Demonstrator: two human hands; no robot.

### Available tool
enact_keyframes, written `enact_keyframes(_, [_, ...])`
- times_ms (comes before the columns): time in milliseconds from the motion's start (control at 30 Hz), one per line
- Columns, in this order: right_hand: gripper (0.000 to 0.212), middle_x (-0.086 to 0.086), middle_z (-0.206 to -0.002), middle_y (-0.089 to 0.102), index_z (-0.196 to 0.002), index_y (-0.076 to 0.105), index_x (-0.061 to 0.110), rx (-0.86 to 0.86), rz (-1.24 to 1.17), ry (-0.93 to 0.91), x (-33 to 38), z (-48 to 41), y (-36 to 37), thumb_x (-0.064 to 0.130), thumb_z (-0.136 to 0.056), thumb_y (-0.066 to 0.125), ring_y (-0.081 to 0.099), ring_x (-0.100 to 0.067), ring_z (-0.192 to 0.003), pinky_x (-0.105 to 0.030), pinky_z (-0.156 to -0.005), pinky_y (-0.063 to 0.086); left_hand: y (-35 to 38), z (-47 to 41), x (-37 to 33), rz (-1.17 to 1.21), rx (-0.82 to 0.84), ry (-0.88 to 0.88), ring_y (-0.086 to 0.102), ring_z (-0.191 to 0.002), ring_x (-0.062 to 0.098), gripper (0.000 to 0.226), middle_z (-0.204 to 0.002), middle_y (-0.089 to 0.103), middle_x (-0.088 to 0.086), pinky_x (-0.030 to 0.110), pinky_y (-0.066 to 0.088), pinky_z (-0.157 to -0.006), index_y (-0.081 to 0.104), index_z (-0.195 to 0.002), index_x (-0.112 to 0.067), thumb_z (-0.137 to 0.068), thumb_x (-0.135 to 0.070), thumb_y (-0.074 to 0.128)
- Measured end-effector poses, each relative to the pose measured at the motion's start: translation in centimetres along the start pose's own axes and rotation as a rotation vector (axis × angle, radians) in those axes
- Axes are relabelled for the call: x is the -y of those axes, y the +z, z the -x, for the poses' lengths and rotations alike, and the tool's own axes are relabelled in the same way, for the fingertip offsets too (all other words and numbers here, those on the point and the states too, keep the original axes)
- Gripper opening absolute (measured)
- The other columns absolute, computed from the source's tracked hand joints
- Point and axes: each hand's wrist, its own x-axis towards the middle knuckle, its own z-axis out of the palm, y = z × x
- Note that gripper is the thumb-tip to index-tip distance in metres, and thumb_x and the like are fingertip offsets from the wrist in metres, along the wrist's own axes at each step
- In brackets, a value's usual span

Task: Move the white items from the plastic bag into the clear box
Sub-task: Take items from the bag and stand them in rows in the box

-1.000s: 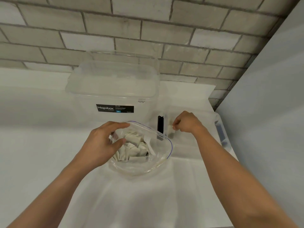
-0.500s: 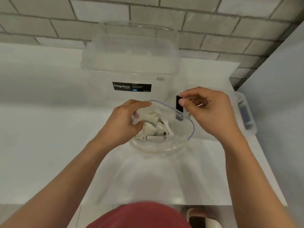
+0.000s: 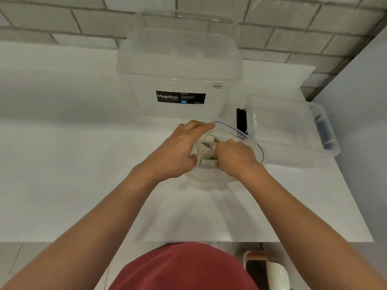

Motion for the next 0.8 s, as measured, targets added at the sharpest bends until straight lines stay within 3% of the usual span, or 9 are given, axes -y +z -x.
enact_keyframes(133, [0.021,-0.009,-0.113,0.058,-0.113,0.062,0.020,0.001,-0.036,0.003,-0.2,0.3,-0.2,0.016,-0.094,0.053,0.058,-0.034,-0.098,-0.035,-0.069,0.040,0.3,0.1,0.0,0.004,-0.012,0.016,0.040,-0.119,0.012,0.081,-0.143,0.040,-0.012,0.018,0.031,-0.096,0.035,-0.150,-0.031,-0.080,-0.003,0.066])
enact_keyframes(300, [0.015,0.002,-0.098,0.067,-0.094,0.070,0.030,-0.076,-0.186,-0.085,-0.5,1.7,-2.4,0.023,-0.090,0.058,0.063,-0.029,-0.094,-0.037,-0.073,0.055,0.1,0.2,0.1,0.014,-0.037,0.010,0.041,-0.122,0.013,0.066,-0.139,0.043,-0.011,0.018,0.031,-0.096,0.050,-0.139,-0.033,-0.081,-0.012,0.073])
enact_keyframes(467, [0.010,0.006,-0.100,0.066,-0.101,0.061,0.038,-0.146,-0.203,-0.158,-1.5,4.2,-5.4,0.033,-0.096,0.055,0.063,-0.027,-0.090,-0.041,-0.074,0.056,-0.6,0.2,-0.3,-0.041,-0.025,-0.028,0.036,-0.127,0.012,0.047,-0.140,0.041,-0.007,0.016,0.025,-0.093,0.063,-0.122,-0.034,-0.078,-0.036,0.080])
enact_keyframes(600, [0.012,0.013,-0.102,0.065,-0.104,0.065,0.039,-0.181,-0.128,-0.257,-1.7,5.7,-8.4,0.033,-0.099,0.055,0.063,-0.023,-0.095,-0.039,-0.074,0.054,-0.5,0.1,-0.3,-0.060,0.005,-0.021,0.037,-0.124,0.014,0.042,-0.139,0.041,-0.005,0.021,0.029,-0.093,0.068,-0.115,-0.034,-0.076,-0.046,0.079])
enact_keyframes(733, [0.015,0.016,-0.095,0.062,-0.107,0.071,0.036,-0.200,-0.154,-0.344,-1.6,6.0,-10.1,0.030,-0.098,0.060,0.060,-0.015,-0.093,-0.043,-0.075,0.055,0.2,-0.3,-0.2,-0.029,-0.016,-0.022,0.041,-0.126,0.017,0.025,-0.139,0.046,-0.001,0.023,0.030,-0.095,0.074,-0.105,-0.030,-0.083,-0.044,0.074])
enact_keyframes(800, [0.018,0.018,-0.093,0.062,-0.112,0.071,0.036,-0.208,-0.228,-0.359,-2.0,6.0,-10.5,0.033,-0.096,0.064,0.059,-0.009,-0.089,-0.038,-0.078,0.055,0.6,-0.6,-0.2,0.029,-0.053,-0.049,0.046,-0.125,0.015,0.021,-0.137,0.050,-0.001,0.025,0.035,-0.097,0.076,-0.099,-0.029,-0.083,-0.043,0.075])
